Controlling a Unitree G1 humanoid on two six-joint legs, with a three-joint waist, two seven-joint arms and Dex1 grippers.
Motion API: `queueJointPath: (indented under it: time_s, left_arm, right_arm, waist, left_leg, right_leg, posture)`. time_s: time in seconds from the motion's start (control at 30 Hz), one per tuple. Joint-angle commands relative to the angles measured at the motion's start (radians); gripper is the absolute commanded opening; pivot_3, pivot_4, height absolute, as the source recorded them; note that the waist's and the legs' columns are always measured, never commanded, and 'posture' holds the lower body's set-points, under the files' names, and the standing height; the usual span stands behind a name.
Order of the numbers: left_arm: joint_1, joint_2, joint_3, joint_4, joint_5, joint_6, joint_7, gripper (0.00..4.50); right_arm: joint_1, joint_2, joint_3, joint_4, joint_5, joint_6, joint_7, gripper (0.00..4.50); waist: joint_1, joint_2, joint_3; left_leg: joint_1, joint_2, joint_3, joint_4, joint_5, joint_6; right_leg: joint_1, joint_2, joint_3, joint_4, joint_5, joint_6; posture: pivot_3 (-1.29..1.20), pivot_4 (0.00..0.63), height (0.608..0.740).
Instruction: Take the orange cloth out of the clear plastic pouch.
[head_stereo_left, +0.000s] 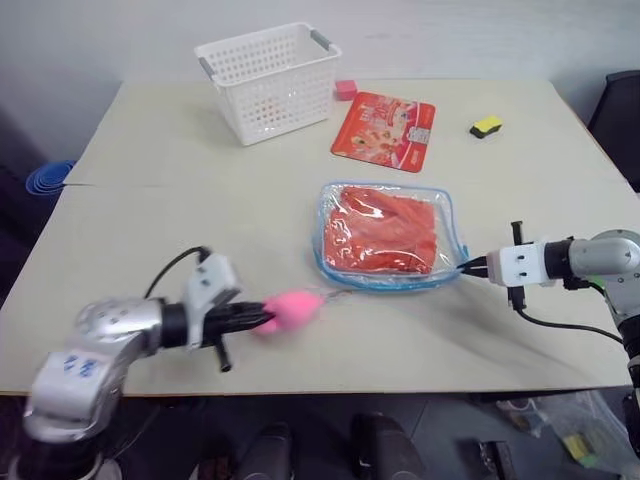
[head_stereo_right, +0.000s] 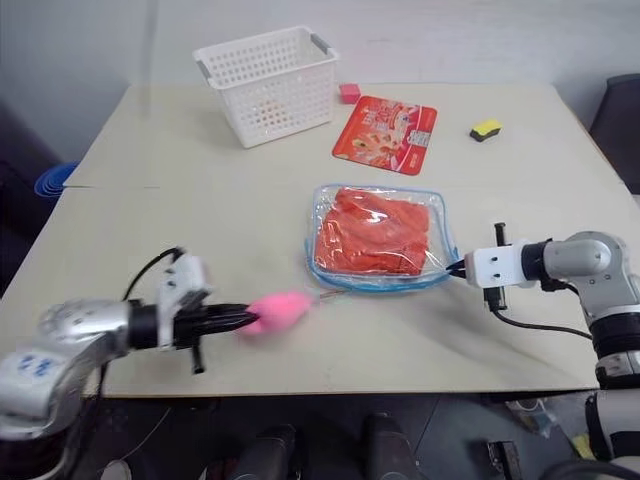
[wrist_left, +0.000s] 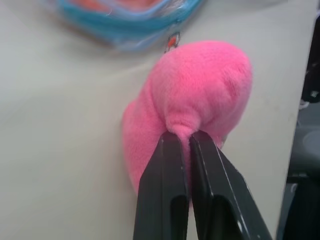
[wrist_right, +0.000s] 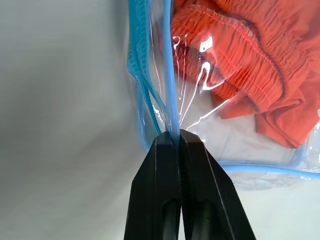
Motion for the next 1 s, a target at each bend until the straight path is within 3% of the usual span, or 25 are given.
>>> queueJointPath:
  time_s: [0.03, 0.1, 0.2, 0.27, 0.33, 0.5, 0.67, 0.73, 0.83, 0.9, 1.0]
  left_arm:
    - [0.089, 0.059, 0.151, 0.002, -0.016, -0.032, -0.005, 0.00]
    - [0.106, 0.062, 0.195, 0.033, -0.043, -0.052, 0.003, 0.00]
    - [0.044, 0.010, 0.145, 0.065, -0.081, -0.064, 0.065, 0.00]
    - [0.023, -0.014, 0.084, 0.076, -0.065, -0.101, 0.101, 0.00]
    - [0.004, -0.034, 0.030, 0.102, -0.051, -0.131, 0.129, 0.56]
    - [-0.006, -0.019, -0.002, 0.134, -0.056, -0.192, 0.145, 2.09]
    - [0.044, 0.087, 0.056, 0.167, -0.056, -0.223, 0.101, 3.58]
    - [0.032, 0.165, 0.140, 0.213, -0.097, -0.215, 0.042, 4.21]
    - [-0.110, 0.253, 0.178, 0.223, -0.220, -0.145, -0.012, 4.21]
    - [-0.274, 0.259, 0.077, 0.182, -0.264, -0.128, -0.005, 4.21]
    - [-0.487, 0.191, -0.191, 0.146, -0.164, -0.162, 0.054, 4.21]
  right_arm:
    - [-0.032, -0.021, -0.009, 0.027, 0.012, -0.025, 0.017, 0.04]
    - [-0.038, -0.009, -0.008, 0.022, 0.024, -0.017, 0.025, 0.04]
    - [-0.033, 0.011, -0.007, -0.002, 0.052, 0.026, 0.049, 0.04]
    - [-0.032, 0.013, -0.009, -0.008, 0.050, 0.059, 0.050, 0.48]
    - [-0.018, 0.013, -0.018, -0.041, 0.082, 0.121, 0.078, 0.98]
    - [0.044, -0.007, -0.051, -0.158, 0.151, 0.245, 0.106, 2.80]
    - [0.181, -0.048, -0.125, -0.324, 0.237, 0.385, 0.101, 4.49]
    - [0.260, -0.062, -0.192, -0.429, 0.304, 0.502, 0.067, 4.50]
    - [0.379, -0.094, -0.293, -0.617, 0.457, 0.751, 0.061, 4.50]
    - [0.451, -0.107, -0.356, -0.752, 0.579, 0.931, 0.047, 4.50]
    - [0.526, -0.098, -0.420, -0.930, 0.740, 1.144, -0.007, 4.50]
  waist:
    - [0.002, 0.000, 0.000]
    - [0.002, 0.000, 0.000]
    - [0.004, 0.000, 0.000]
    - [0.003, 0.000, 0.000]
    - [0.002, 0.000, 0.000]
    - [0.001, 0.000, 0.000]
    - [0.004, 0.001, 0.000]
    - [0.004, 0.001, 0.000]
    - [0.012, 0.001, 0.000]
    - [0.021, 0.001, 0.000]
    - [0.033, 0.003, -0.001]
  left_leg:
    - [0.000, 0.000, 0.000, 0.000, 0.000, 0.000]
    - [0.000, 0.000, 0.000, 0.000, 0.000, 0.000]
    - [0.000, 0.000, -0.001, 0.000, 0.000, 0.000]
    - [0.000, 0.000, -0.001, 0.000, 0.000, 0.000]
    - [0.000, 0.000, -0.001, 0.000, 0.000, 0.000]
    - [0.000, 0.000, -0.001, 0.000, 0.000, -0.001]
    - [0.000, 0.000, -0.001, 0.000, -0.001, -0.001]
    - [-0.001, 0.000, -0.001, -0.001, -0.001, -0.001]
    - [-0.001, 0.000, -0.002, -0.001, -0.001, -0.001]
    - [-0.001, 0.000, -0.004, 0.000, -0.001, -0.001]
    - [-0.001, -0.001, -0.005, 0.000, -0.002, 0.001]
  right_leg:
    - [0.000, 0.000, 0.000, -0.001, 0.000, 0.000]
    - [0.001, -0.001, 0.000, -0.002, 0.000, 0.000]
    - [0.002, -0.001, -0.002, -0.002, 0.000, 0.000]
    - [0.002, -0.001, -0.002, -0.002, 0.000, 0.000]
    - [0.001, -0.001, -0.002, -0.002, 0.000, 0.000]
    - [0.001, 0.000, -0.002, -0.001, 0.000, 0.000]
    - [0.000, -0.001, -0.002, 0.000, 0.000, 0.000]
    - [0.000, -0.001, -0.002, -0.001, 0.000, 0.000]
    - [0.000, -0.001, -0.002, -0.001, 0.000, -0.001]
    - [0.002, -0.002, -0.003, -0.002, 0.000, -0.001]
    - [0.003, -0.003, -0.004, -0.003, 0.001, 0.000]
  posture:
    - [0.00, 0.150, 0.740]
    - [0.00, 0.150, 0.740]
    - [0.00, 0.150, 0.740]
    - [0.00, 0.150, 0.740]
    - [0.00, 0.150, 0.740]
    - [0.00, 0.150, 0.740]
    - [0.00, 0.150, 0.740]
    - [0.00, 0.150, 0.740]
    - [0.00, 0.150, 0.740]
    - [0.00, 0.150, 0.740]
    - [0.00, 0.150, 0.740]
